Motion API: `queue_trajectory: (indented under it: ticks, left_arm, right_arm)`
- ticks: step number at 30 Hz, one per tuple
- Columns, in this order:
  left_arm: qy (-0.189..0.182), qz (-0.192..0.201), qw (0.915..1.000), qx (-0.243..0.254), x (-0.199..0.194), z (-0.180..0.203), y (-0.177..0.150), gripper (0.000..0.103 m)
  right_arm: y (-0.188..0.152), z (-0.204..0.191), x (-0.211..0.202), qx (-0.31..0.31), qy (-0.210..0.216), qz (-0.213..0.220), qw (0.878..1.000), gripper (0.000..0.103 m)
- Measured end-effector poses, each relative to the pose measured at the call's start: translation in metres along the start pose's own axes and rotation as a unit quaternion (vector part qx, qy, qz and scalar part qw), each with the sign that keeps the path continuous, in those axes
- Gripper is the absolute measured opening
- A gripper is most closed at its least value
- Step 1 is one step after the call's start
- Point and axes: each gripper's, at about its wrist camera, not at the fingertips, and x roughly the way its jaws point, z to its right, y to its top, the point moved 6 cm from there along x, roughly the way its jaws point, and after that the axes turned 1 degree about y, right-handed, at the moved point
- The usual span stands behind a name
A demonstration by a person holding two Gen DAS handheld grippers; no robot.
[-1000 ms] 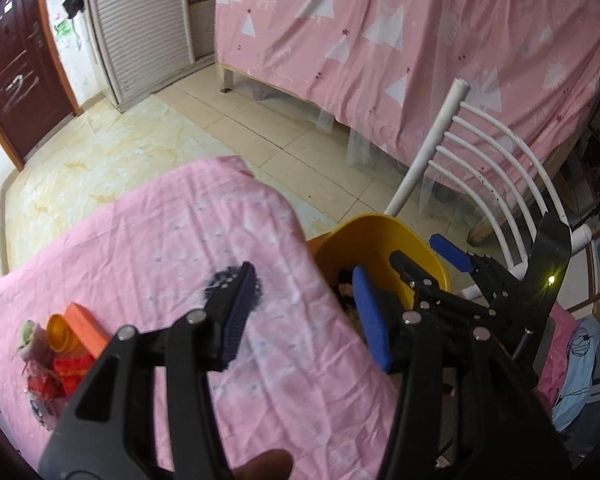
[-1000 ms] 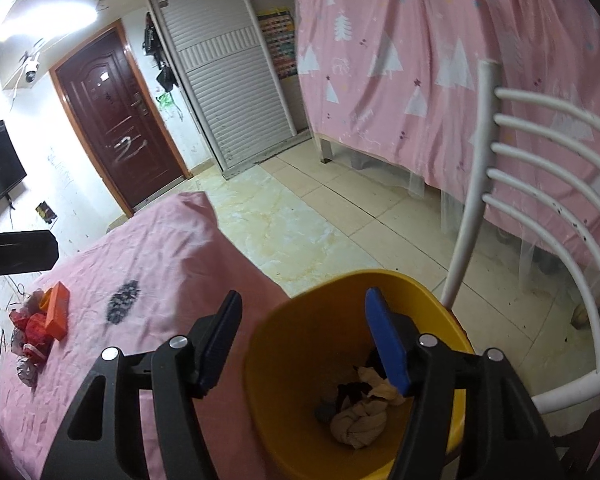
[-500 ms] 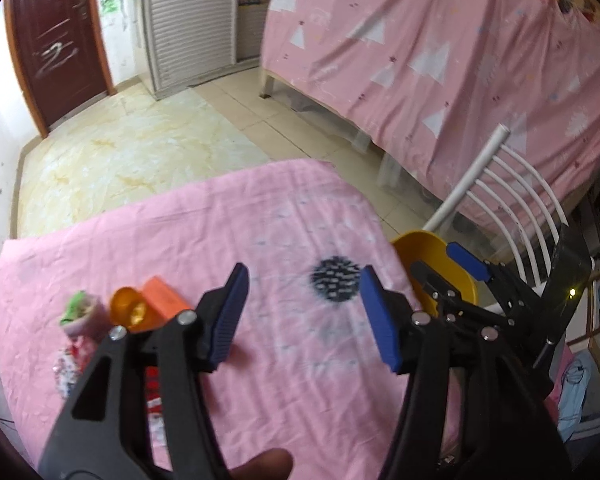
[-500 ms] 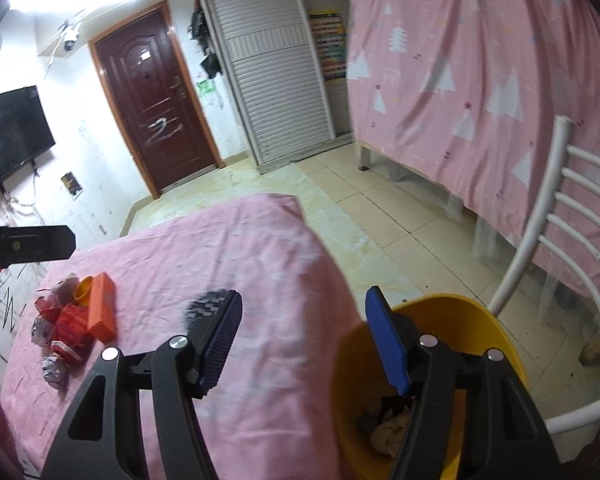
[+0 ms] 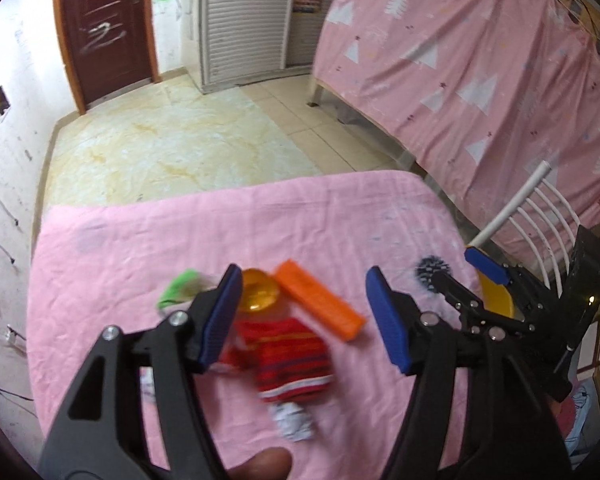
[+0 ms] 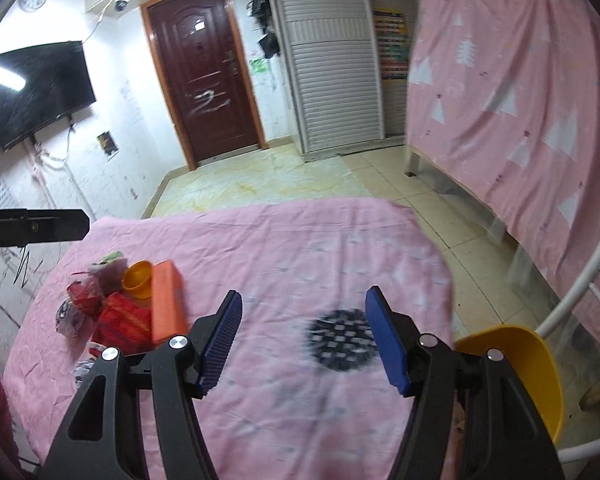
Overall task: Collect trash
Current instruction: 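Move both open tools back over the bed toward the remaining items, then grasp the orange box with the right tool while the left tool grasps the Hello Kitty bag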
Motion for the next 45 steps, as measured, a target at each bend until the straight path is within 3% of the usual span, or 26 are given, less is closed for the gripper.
queue_trajectory:
  ticks: [14, 30, 45]
  left_arm:
    - [0.045, -0.026, 0.9976, -0.045, 0.001, -0.089, -0.034, 0.062]
    - [0.016, -0.059, 0.9973, -0.04, 0.018, -0.107, -0.075, 0.063]
    - [-0.015, -0.076, 0.9961, -0.043, 0.043, -0.113, -0.09, 0.063]
  right_arm:
    - [0.0, -0.057, 0.036, -0.037, 0.019, -0.029, 0.999, 0.058]
    - [-0.003, -0.094, 0.058, -0.069, 0.053, -0.051, 0.995, 0.059]
    - [-0.006, -0.11, 0.08, -0.098, 0.037, -0.071, 0.992, 0.059]
